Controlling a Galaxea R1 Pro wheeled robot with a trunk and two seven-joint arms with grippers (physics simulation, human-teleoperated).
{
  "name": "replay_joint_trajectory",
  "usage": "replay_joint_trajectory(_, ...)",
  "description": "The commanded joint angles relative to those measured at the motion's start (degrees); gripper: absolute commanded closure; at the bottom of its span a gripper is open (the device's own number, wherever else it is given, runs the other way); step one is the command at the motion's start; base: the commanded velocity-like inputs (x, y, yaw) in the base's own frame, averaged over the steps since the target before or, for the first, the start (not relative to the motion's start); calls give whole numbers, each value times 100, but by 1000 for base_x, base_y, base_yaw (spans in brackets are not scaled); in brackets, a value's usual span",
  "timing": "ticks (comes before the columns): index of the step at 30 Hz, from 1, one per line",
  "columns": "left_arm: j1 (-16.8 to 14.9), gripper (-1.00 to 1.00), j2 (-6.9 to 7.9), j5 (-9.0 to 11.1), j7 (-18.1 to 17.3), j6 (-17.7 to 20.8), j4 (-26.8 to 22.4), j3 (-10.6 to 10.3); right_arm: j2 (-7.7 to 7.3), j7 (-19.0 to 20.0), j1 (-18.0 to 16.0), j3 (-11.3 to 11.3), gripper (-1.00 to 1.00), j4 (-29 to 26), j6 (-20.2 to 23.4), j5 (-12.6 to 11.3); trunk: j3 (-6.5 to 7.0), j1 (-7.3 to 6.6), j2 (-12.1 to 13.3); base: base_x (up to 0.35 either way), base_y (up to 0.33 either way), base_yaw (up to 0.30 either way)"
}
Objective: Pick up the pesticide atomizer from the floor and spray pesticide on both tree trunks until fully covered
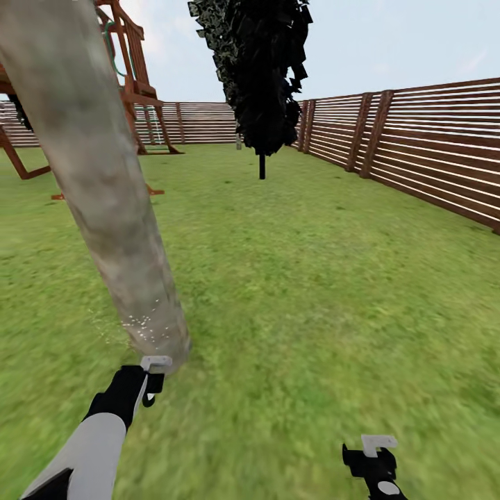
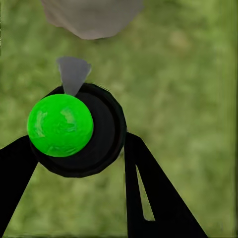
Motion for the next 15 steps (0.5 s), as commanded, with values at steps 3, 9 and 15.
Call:
replay_joint_trajectory(3, -7, 100, -10, -62, -52, 23, -14, 44, 0, -15, -5, -40, -100, 10, -25, 60, -5, -1, -2, 73, -269, 270)
replay_joint_trajectory(9, -15, 100, -25, -55, -52, 25, -14, 52, 0, -15, -5, -40, -100, 10, -25, 60, -5, -1, -2, 233, -192, 276)
replay_joint_trajectory(15, -16, 100, -28, -44, -52, 25, -14, 52, 0, -15, -5, -40, -100, 10, -25, 60, -5, -1, -2, 208, -197, 165)
